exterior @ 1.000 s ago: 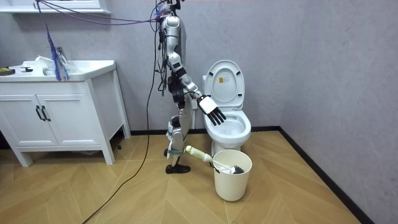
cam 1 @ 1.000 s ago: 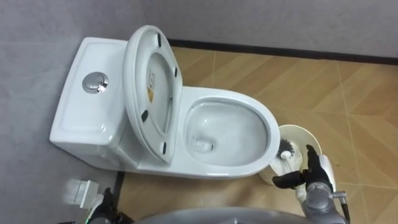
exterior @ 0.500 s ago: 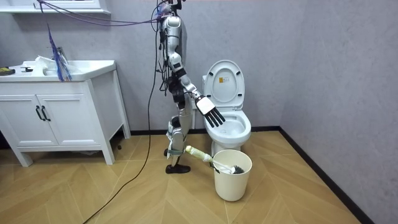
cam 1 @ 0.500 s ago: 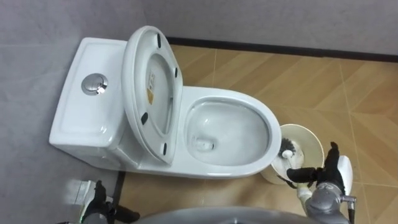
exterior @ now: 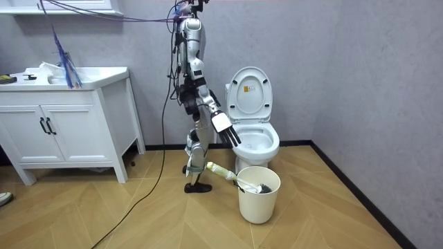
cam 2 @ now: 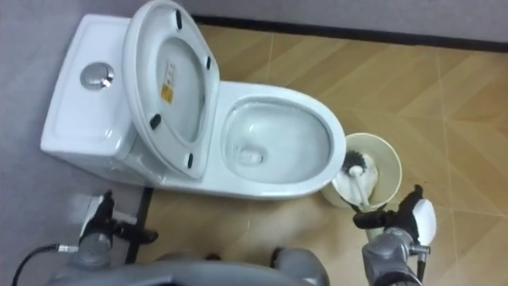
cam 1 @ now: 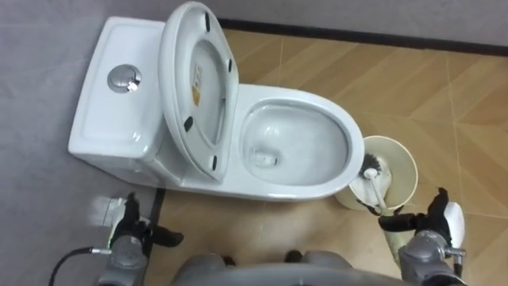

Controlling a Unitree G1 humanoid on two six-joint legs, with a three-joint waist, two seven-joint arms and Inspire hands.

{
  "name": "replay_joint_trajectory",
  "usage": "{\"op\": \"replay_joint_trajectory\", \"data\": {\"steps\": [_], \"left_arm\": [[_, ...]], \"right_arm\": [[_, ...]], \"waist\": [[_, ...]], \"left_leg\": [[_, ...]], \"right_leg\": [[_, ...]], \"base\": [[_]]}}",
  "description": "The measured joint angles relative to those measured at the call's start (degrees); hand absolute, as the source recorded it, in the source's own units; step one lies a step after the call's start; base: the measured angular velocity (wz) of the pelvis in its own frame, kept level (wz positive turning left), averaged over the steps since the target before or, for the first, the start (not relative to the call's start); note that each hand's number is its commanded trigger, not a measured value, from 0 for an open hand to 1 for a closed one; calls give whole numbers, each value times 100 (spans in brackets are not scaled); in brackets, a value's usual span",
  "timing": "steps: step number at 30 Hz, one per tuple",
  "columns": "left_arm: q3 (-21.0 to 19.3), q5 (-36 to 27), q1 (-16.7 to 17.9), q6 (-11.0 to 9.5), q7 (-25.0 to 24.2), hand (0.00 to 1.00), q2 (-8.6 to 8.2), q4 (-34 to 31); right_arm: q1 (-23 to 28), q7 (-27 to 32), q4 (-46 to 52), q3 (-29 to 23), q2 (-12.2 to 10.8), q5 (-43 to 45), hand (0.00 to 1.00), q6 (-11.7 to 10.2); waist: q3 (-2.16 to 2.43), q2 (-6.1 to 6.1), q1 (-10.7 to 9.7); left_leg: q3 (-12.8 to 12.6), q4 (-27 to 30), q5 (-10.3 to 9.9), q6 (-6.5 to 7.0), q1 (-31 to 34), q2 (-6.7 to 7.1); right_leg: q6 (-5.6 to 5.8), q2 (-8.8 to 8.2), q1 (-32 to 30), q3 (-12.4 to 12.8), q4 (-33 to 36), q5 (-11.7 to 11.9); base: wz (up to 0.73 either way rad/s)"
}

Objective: Brush toilet

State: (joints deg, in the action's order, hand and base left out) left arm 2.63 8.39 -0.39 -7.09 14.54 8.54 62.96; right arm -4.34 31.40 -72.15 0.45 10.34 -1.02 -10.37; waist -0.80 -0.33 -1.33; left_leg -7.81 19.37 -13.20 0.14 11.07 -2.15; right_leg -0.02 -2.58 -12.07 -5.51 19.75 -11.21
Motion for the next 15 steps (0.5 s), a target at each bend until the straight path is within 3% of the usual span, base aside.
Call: {"op": "replay_joint_trajectory", "data": {"steps": [3, 6, 15], "left_arm": [[5, -32, -283, 0, -2, 0, -15, -2], [151, -101, -591, 10, -15, 0, -65, -4], [704, -462, -1142, 59, -108, 0, -104, -148]], "right_arm": [[-157, -34, -220, 0, 10, -181, 0, 64], [-499, -35, -406, -4, 89, -385, 0, 161], [-1022, -433, -417, 172, 336, -1087, 0, 416]], "waist": [[-60, -65, 50], [-105, -5, 19], [-130, -18, 8]], "left_leg": [[9, 285, 0, 56, 438, 19], [36, 607, -11, 90, 1050, 2], [41, 1134, 27, 168, 2233, 80]], "right_leg": [[-12, -52, -448, -21, 324, -103], [-29, -97, -1029, -67, 626, -101], [-52, -246, -2302, -2, 1364, -144]], "base": [[15], [4], [1]]}}
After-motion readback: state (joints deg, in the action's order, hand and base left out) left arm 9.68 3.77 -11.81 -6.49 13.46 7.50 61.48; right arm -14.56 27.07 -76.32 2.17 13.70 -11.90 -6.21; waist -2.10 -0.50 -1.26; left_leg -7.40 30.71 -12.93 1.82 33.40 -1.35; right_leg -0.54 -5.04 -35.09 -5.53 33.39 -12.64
